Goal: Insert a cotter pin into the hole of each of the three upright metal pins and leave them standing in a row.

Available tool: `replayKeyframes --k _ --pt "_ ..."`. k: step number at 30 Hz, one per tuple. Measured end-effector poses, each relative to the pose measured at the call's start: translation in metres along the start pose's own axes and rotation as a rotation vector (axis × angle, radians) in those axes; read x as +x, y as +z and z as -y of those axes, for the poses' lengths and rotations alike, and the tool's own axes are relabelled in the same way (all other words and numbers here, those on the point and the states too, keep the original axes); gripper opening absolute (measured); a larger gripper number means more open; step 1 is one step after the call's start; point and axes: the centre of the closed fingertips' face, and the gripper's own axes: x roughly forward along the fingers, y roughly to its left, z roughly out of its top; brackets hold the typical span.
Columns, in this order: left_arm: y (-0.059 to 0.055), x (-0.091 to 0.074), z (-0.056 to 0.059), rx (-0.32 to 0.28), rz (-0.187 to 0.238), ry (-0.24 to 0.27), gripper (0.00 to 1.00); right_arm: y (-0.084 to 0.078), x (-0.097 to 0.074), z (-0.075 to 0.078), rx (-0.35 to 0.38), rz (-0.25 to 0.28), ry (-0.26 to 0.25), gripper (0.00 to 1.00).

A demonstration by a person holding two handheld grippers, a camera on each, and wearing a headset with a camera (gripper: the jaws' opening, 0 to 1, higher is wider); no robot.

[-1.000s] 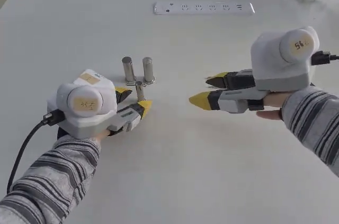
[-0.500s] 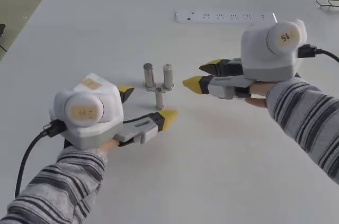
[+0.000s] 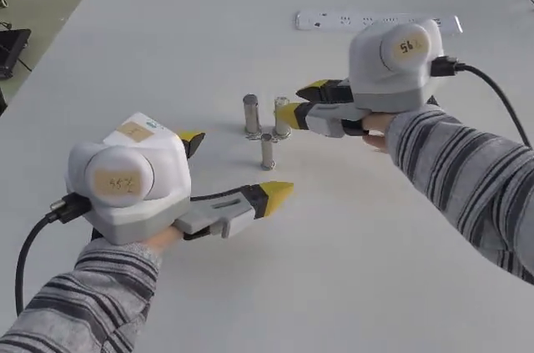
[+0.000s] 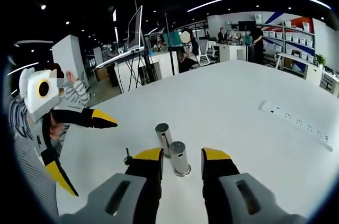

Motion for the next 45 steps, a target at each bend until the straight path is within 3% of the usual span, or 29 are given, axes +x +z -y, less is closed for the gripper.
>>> replayKeyframes --k 6,13,19,24,27,33,37,41,45 --pt "-0.002 -0.005 0.0 0.004 -0.007 0.011 0.89 -0.003 0.009 -0.005 0.011 0.001 0.005 0.2" --pt "-0.003 -0.008 0.002 -0.015 -0.01 0.004 0.95 -0.001 0.011 -0.009 0.018 0.009 0.018 0.1" --pt "-0.003 -0.012 -0.001 -0.031 -0.003 0.01 0.98 -0.001 0.011 -0.009 0.005 0.007 0.017 0.09" --pt "-0.006 -0.014 -0.001 -0.038 -0.012 0.02 0.99 0.0 0.01 -0.011 -0.039 0.004 -0.002 0.08" --pt "-0.007 -0.016 0.0 -0.035 -0.019 0.02 0.99 -0.001 0.01 -0.003 -0.074 -0.012 -0.024 0.08" --pt "-0.006 -0.019 -0.002 -0.035 -0.016 0.026 0.99 0.001 -0.005 0.002 -0.105 -0.011 -0.043 0.08" --pt "-0.006 -0.02 0.001 -0.009 -0.019 0.019 0.99 0.001 -0.026 0.001 -0.13 -0.019 -0.065 0.08" --pt "-0.006 -0.02 0.006 -0.003 -0.021 0.011 0.99 -0.006 -0.038 0.005 -0.124 -0.024 -0.074 0.08" --pt "-0.007 -0.021 0.009 0.005 -0.023 0.003 0.99 -0.012 -0.052 -0.002 -0.129 -0.033 -0.078 0.08"
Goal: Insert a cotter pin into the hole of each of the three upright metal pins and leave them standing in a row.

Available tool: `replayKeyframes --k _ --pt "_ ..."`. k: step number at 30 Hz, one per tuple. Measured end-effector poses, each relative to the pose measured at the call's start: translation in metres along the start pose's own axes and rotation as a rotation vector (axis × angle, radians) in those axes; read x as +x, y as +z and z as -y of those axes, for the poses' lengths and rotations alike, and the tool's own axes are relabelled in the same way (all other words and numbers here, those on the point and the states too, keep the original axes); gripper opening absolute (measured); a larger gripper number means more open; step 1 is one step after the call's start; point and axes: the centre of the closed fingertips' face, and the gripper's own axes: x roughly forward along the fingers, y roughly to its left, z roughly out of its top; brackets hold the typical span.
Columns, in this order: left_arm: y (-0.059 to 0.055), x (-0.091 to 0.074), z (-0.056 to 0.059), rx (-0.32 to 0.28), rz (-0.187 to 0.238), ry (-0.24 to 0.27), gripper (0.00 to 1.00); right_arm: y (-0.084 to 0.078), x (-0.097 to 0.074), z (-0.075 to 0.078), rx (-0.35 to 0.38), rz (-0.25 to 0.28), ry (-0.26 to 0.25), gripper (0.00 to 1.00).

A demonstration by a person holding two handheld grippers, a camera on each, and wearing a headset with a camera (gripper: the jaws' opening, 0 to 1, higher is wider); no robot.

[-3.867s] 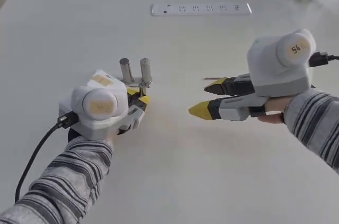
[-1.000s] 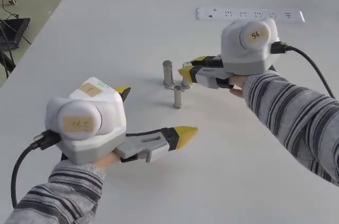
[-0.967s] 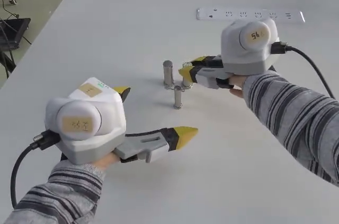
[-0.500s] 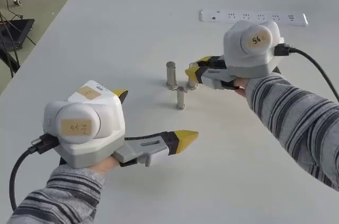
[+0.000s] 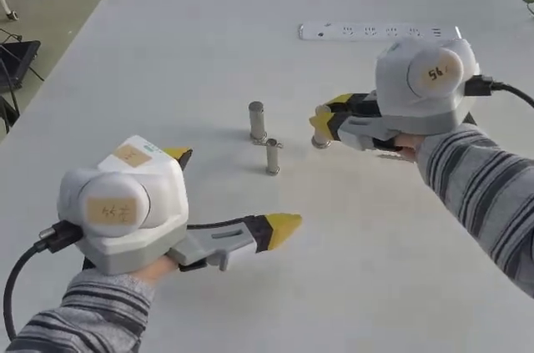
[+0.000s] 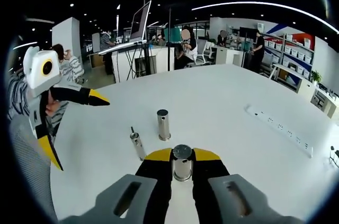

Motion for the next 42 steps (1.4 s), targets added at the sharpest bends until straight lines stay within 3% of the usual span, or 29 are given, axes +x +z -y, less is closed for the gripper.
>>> replayKeyframes --k 6,15,31,42 --pt "0.0 -0.004 0.005 -0.016 0.004 -0.013 0.99 -0.01 -0.014 -0.005 -0.002 -0.02 0.005 0.08" --pt "0.004 -0.011 0.008 -0.007 0.014 -0.009 0.97 -0.024 -0.03 -0.033 0.002 -0.04 0.033 0.08" --pt "0.003 -0.019 0.013 -0.007 0.025 -0.004 0.96 -0.039 -0.032 -0.052 0.015 -0.037 0.071 0.08" --pt "0.004 -0.018 0.015 -0.002 0.022 -0.013 0.95 -0.039 -0.033 -0.056 -0.021 -0.015 0.144 0.08"
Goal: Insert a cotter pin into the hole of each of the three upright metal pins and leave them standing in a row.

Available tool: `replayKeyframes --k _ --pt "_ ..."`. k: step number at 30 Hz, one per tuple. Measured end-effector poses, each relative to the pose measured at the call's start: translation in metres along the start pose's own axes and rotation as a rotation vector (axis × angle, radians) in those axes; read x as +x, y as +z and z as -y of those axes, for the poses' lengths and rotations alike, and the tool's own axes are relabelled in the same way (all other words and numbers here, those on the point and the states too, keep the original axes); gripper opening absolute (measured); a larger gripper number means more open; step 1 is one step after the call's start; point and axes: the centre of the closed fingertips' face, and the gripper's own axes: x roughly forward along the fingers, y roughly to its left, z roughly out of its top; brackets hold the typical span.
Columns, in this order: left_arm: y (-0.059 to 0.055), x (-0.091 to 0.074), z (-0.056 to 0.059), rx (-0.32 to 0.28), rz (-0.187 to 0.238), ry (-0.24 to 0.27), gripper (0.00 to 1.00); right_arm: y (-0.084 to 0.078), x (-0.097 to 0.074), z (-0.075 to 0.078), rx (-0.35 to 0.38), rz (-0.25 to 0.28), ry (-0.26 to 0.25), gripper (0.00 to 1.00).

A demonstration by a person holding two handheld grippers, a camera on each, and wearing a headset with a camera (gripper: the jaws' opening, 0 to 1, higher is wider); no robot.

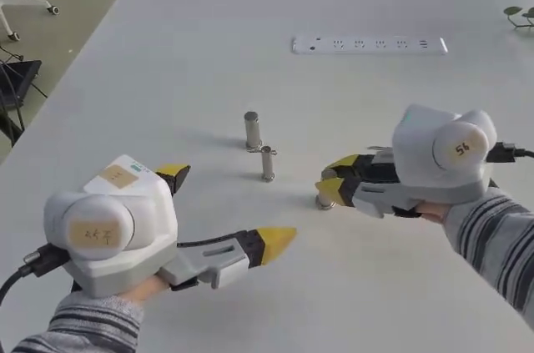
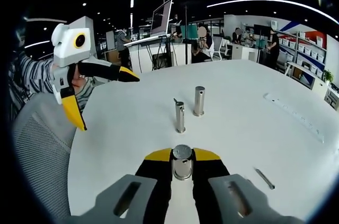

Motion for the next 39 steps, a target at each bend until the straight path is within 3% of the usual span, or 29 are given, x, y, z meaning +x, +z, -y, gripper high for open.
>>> replayKeyframes --k 17,28,39 --pt "-0.004 0.001 0.002 0.0 -0.01 -0.01 0.94 -0.001 -0.001 -0.004 -0.016 0.012 0.12 0.09" --pt "-0.005 0.001 0.002 -0.001 -0.015 -0.01 0.94 0.002 -0.003 -0.007 0.027 0.022 0.116 0.17" --pt "-0.003 -0.002 0.003 -0.005 -0.007 -0.007 0.95 0.001 -0.024 -0.007 0.051 -0.018 0.13 0.26"
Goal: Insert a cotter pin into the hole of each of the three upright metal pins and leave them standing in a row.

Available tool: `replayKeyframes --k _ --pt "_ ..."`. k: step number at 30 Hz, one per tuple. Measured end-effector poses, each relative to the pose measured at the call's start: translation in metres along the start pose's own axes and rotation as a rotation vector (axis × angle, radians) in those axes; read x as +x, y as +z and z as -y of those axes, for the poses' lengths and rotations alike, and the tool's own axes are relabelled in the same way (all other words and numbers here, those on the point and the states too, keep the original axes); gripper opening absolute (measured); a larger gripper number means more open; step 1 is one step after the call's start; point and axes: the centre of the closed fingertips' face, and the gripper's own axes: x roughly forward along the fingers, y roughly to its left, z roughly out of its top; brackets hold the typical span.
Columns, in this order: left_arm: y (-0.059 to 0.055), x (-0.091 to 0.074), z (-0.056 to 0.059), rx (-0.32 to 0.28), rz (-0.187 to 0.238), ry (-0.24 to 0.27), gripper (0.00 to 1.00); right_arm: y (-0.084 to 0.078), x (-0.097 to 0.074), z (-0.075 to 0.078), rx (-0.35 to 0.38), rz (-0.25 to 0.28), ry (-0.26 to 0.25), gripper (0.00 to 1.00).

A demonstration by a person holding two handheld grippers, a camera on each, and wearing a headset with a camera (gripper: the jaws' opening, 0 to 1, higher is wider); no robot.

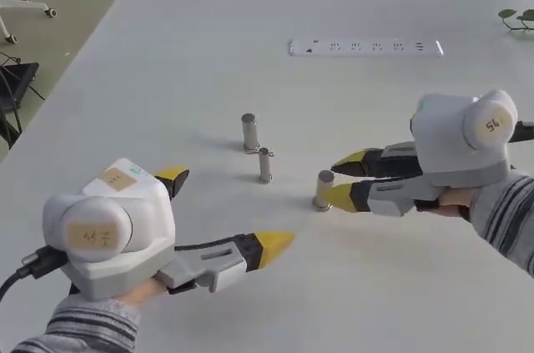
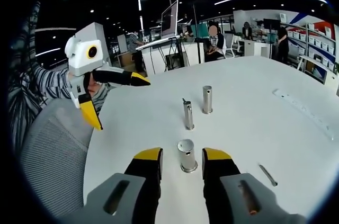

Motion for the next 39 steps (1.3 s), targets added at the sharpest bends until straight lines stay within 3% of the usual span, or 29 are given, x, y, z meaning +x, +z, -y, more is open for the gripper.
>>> replayKeyframes --k 5,8,12,18,26,31,36,39 --pt "-0.001 -0.001 -0.001 0.003 -0.008 0.007 0.97 -0.004 -0.011 0.006 -0.002 -0.029 -0.018 0.26" --pt "0.0 -0.002 -0.002 0.0 -0.001 0.013 0.97 -0.012 -0.02 0.017 -0.005 -0.097 -0.064 0.27" --pt "-0.001 -0.002 -0.002 -0.003 -0.001 0.01 0.98 -0.016 -0.027 0.029 0.01 -0.121 -0.089 0.26" --pt "-0.003 -0.001 0.0 0.004 -0.016 0.002 0.96 -0.032 -0.037 0.052 -0.004 -0.238 -0.143 0.24" --pt "-0.003 0.001 -0.001 0.008 -0.013 0.0 0.94 -0.046 -0.036 0.075 -0.012 -0.33 -0.164 0.22" --pt "-0.003 0.0 -0.003 0.005 -0.012 0.005 0.93 -0.059 -0.036 0.087 -0.063 -0.435 -0.173 0.17" --pt "-0.006 0.0 -0.004 -0.004 -0.016 0.008 0.92 -0.066 -0.034 0.096 -0.059 -0.474 -0.175 0.15" --pt "-0.008 -0.001 -0.005 -0.007 -0.017 0.009 0.91 -0.074 -0.031 0.11 -0.048 -0.493 -0.193 0.13"
